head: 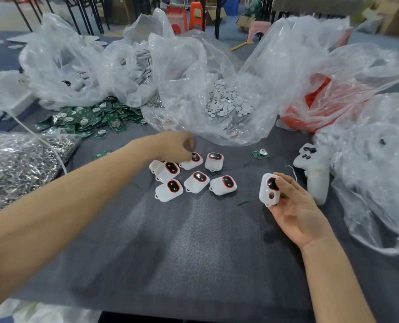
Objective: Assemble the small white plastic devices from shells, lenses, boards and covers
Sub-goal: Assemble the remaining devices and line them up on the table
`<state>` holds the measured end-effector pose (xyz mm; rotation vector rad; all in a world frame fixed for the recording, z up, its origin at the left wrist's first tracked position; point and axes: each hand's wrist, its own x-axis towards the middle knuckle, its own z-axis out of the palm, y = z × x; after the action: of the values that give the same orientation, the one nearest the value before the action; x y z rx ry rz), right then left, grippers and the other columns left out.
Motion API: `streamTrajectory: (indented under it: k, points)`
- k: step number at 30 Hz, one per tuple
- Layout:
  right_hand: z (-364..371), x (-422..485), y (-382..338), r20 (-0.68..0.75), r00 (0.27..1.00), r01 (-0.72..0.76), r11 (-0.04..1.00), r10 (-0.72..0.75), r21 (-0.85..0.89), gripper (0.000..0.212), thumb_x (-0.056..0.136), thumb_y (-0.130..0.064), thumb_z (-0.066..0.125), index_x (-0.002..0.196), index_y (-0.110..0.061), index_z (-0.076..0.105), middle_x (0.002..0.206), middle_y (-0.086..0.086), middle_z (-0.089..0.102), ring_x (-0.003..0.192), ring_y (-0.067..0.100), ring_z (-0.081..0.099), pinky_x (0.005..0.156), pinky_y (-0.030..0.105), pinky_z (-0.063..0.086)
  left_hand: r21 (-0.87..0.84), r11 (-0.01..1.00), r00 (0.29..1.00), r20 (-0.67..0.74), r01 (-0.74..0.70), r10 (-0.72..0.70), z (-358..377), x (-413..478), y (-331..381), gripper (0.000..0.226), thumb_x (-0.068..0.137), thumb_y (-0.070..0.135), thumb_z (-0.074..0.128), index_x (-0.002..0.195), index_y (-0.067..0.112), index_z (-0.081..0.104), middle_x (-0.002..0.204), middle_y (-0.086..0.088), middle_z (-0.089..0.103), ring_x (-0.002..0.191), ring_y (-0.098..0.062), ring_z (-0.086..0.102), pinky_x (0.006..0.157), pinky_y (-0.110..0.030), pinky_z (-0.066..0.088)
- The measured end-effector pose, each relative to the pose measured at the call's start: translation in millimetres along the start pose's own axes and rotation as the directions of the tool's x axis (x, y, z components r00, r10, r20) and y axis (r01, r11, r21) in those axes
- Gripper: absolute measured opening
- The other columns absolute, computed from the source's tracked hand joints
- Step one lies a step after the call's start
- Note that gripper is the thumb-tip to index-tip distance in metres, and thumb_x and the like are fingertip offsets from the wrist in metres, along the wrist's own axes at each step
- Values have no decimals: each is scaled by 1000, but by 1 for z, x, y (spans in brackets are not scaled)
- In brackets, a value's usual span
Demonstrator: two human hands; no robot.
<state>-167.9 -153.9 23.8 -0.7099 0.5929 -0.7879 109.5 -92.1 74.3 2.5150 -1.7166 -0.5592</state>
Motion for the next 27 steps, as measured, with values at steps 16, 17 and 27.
streamTrajectory:
  k: [16,17,27]
  points:
    - [-5,3,2,10,1000,12,999,-12,-49,20,75,-11,59,68,-20,75,75,-4,72,71,4,68,66,18,55,51,944,946,37,-325,323,1,-59,-40,26,85,7,64,105,23,68,107,7,58,97,-12,55,86,-25,39]
    - [-5,3,3,7,1000,19,998,-18,-54,21,75,-11,58,67,-20,76,74,-4,72,71,4,68,65,18,55,41,944,945,13,-327,326,4,-62,-44,26,84,6,64,104,23,68,104,9,58,96,-12,55,83,-22,38]
    - [-5,4,3,-10,999,38,993,-40,-114,24,74,-13,56,66,-22,76,74,-7,72,71,1,68,66,16,55,-65,939,923,-219,-338,317,13,-76,-70,76,74,-17,44,136,26,49,137,14,42,122,4,31,102,-3,10]
